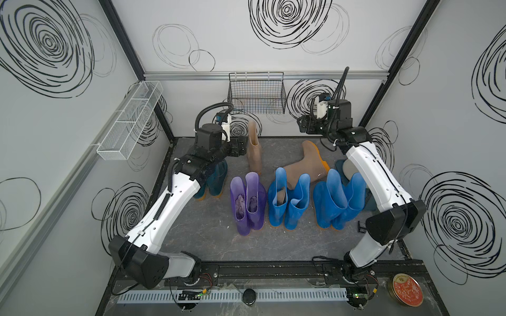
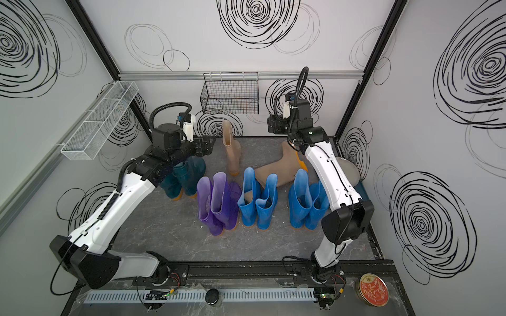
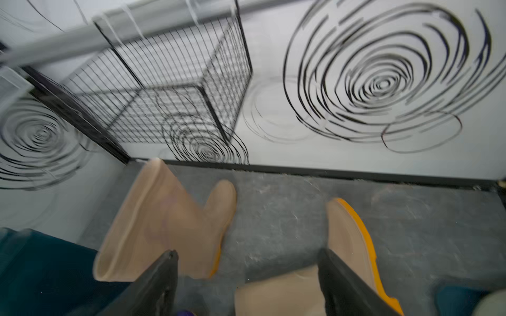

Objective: Match and arrange rain boots in pairs
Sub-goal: Adjust the rain boot at the center of the board.

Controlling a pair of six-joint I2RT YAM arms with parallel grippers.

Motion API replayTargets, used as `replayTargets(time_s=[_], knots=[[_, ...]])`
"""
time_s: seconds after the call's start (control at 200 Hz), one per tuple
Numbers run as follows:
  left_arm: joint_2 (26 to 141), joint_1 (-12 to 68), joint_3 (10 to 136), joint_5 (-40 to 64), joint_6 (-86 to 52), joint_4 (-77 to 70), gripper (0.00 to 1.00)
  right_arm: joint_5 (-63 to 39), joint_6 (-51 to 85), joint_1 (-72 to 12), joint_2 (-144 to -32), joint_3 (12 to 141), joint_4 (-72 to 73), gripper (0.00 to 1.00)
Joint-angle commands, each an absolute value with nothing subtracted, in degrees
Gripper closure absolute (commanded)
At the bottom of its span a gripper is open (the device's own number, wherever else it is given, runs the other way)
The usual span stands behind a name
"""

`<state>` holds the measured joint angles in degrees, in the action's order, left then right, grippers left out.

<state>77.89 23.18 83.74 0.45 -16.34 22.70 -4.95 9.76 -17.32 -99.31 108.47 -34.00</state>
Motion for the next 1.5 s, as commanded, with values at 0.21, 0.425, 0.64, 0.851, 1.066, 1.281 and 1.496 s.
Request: replayTargets(time_s=[0.21, 0.425, 0.64, 0.851, 1.066, 1.281, 1.496], knots=[[77.8, 27.3, 86.1, -7.3, -16.2, 24.7, 0.14, -11.0, 0.8, -17.1, -114.7, 112.1, -50.1, 0.15], [78.4, 27.3, 85.6, -10.2, -16.1, 24.9, 0.13, -10.2, 2.6, -21.0, -125.2, 118.7, -60.1, 0.11], [81.2, 26.7, 86.6, -10.0, -14.2, 25.4, 0.13, -8.4, 3.3, -24.6, -131.3, 119.8, -63.7, 0.10], [81.9, 25.6, 85.9, -8.4, -13.4, 24.1, 0.13, -3.2, 6.0, -25.3, -134.5, 119.2, -64.3, 0.12], [81.4, 24.6, 84.2, -6.9, -13.7, 22.6, 0.13, -3.6, 6.7, -25.0, -136.4, 119.8, -64.9, 0.50], [80.5, 24.6, 82.6, -6.3, -14.3, 21.1, 0.13, -4.7, 6.6, -24.5, -131.6, 122.4, -64.7, 0.99], [79.5, 24.7, 81.3, -5.9, -14.8, 20.3, 0.13, -10.2, 7.1, -24.5, -128.3, 121.8, -65.8, 0.54]])
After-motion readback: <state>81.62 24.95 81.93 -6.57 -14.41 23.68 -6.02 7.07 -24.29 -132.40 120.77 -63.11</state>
